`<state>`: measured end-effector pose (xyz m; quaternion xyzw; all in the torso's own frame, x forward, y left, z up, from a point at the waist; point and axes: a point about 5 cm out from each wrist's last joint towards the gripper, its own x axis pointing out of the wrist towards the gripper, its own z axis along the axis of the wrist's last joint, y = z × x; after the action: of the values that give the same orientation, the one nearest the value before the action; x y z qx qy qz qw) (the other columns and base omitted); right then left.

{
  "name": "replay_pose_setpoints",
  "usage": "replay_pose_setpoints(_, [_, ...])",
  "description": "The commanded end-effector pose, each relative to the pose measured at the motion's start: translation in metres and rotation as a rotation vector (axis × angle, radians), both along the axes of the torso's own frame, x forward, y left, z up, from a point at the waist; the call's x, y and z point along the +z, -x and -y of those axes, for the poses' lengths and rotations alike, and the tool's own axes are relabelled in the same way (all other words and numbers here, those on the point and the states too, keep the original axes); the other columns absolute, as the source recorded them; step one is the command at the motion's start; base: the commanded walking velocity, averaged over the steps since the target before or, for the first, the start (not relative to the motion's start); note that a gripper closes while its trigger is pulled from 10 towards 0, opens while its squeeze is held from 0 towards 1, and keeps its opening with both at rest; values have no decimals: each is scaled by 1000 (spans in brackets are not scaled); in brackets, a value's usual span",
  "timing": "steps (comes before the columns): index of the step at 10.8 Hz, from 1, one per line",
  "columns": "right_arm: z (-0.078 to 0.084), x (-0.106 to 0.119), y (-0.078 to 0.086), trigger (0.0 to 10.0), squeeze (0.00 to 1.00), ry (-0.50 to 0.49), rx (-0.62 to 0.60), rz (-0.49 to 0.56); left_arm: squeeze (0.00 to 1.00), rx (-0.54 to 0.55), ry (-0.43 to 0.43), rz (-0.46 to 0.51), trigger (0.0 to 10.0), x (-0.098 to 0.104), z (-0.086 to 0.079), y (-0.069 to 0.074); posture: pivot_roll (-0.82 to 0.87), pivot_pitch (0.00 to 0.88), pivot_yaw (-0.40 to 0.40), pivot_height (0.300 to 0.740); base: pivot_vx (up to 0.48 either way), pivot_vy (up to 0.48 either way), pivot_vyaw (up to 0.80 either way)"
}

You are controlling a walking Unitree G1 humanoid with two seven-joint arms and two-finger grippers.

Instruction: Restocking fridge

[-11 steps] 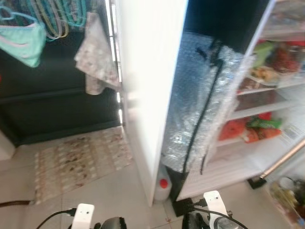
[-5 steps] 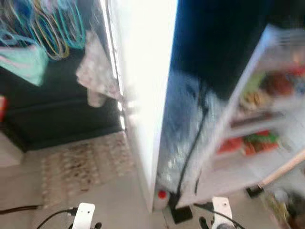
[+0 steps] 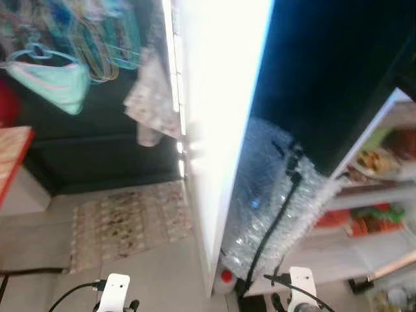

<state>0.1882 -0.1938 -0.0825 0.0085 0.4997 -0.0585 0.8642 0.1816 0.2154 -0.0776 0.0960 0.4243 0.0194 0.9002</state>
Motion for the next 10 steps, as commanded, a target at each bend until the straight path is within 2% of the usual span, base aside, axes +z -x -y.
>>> replay_pose_setpoints(1, [0, -3, 5, 10000, 0, -14, -25, -7, 0, -5, 3, -24, 10000, -3, -1, 6, 43, 0, -4, 740, 0, 0, 0])
replay_pose_setpoints(3, [0, -3, 6, 10000, 0, -18, -26, -4, 0, -22, -1, -27, 10000, -4, 2, 6, 42, 0, -2, 740, 0, 0, 0])
replay_pose_setpoints(6, [0, -3, 7, 10000, 0, -10, -29, -11, 0, -35, -1, -19, 10000, -3, 7, 4, 49, 0, -1, 740, 0, 421, 0])
replay_pose_setpoints(10, [1, -3, 6, 10000, 0, -3, -25, -7, 0, -18, -6, -21, 10000, -2, -4, 7, 51, 0, -3, 740, 0, 0, -769])
